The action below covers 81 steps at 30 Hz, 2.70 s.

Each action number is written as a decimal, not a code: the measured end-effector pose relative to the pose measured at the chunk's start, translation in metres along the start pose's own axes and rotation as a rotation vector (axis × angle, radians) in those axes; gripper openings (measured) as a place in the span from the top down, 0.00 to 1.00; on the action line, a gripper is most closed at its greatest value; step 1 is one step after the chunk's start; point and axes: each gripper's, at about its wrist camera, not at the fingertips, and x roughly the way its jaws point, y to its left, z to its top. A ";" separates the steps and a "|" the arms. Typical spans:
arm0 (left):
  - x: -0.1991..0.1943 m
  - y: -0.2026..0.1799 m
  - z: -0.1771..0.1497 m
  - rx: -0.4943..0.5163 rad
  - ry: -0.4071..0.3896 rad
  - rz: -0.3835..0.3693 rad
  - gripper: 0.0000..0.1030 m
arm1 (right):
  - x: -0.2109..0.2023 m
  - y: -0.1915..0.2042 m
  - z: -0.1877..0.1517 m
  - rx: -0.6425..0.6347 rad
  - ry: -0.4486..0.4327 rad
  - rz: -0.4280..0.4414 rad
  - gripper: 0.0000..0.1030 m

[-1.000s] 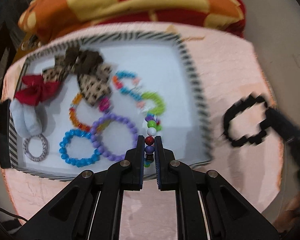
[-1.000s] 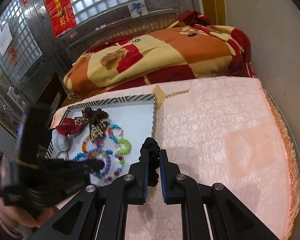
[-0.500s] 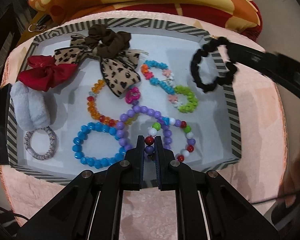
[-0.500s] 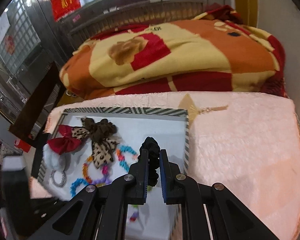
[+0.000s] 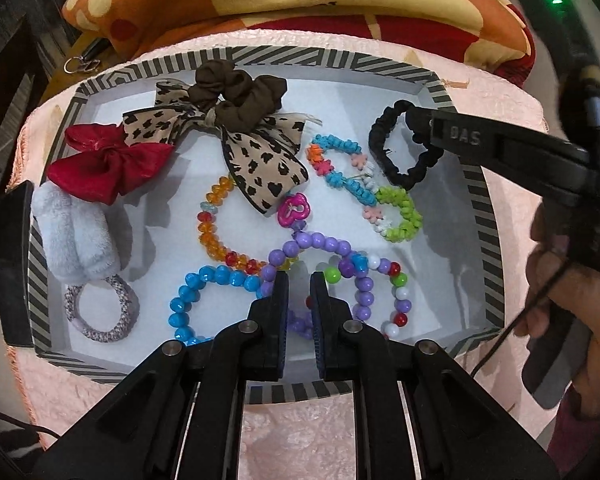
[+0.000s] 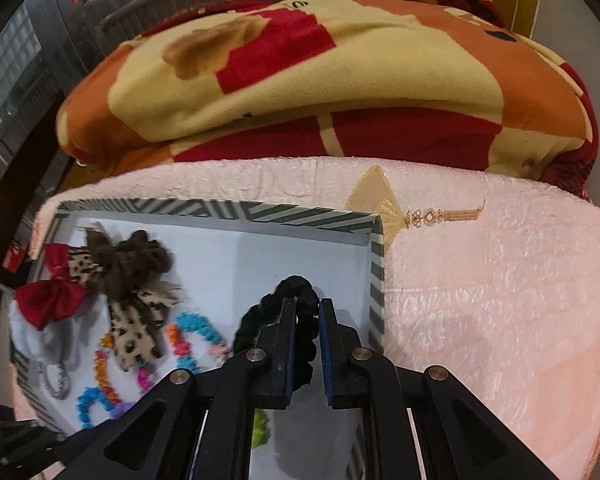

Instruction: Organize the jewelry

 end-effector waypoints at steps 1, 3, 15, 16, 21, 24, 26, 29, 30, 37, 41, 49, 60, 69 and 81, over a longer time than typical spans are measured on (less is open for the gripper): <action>-0.001 0.001 0.000 -0.004 0.000 -0.003 0.85 | 0.001 -0.001 0.000 0.001 0.004 -0.009 0.90; -0.005 0.004 -0.001 -0.011 -0.003 -0.010 0.75 | -0.005 -0.002 -0.001 0.004 -0.003 0.004 0.90; -0.045 0.047 -0.014 -0.075 -0.077 0.064 0.52 | -0.080 0.003 -0.049 0.033 -0.103 0.050 0.60; -0.048 0.050 -0.018 -0.075 -0.088 0.088 0.52 | -0.083 0.006 -0.054 0.045 -0.111 0.058 0.59; -0.054 0.061 -0.032 -0.104 -0.104 0.124 0.52 | -0.094 0.023 -0.073 0.069 -0.119 0.070 0.59; -0.062 0.066 -0.039 -0.114 -0.136 0.157 0.52 | -0.100 0.032 -0.082 0.069 -0.116 0.069 0.59; -0.068 0.067 -0.041 -0.120 -0.163 0.169 0.52 | -0.105 0.037 -0.086 0.069 -0.121 0.069 0.58; -0.078 0.072 -0.044 -0.134 -0.189 0.172 0.52 | -0.113 0.043 -0.092 0.061 -0.132 0.062 0.46; -0.082 0.073 -0.045 -0.138 -0.200 0.174 0.52 | -0.115 0.044 -0.094 0.061 -0.139 0.060 0.43; -0.096 0.072 -0.056 -0.150 -0.234 0.181 0.52 | -0.125 0.052 -0.105 0.060 -0.145 0.064 0.40; -0.099 0.072 -0.061 -0.152 -0.240 0.189 0.52 | -0.125 0.055 -0.109 0.058 -0.143 0.060 0.40; -0.098 0.074 -0.068 -0.151 -0.236 0.205 0.52 | -0.124 0.060 -0.115 0.053 -0.126 0.071 0.40; -0.099 0.076 -0.069 -0.149 -0.238 0.210 0.52 | -0.124 0.060 -0.116 0.054 -0.116 0.064 0.40; -0.098 0.074 -0.070 -0.144 -0.238 0.213 0.52 | -0.123 0.060 -0.117 0.052 -0.109 0.066 0.39; -0.096 0.073 -0.071 -0.139 -0.230 0.210 0.52 | -0.122 0.062 -0.117 0.048 -0.100 0.070 0.39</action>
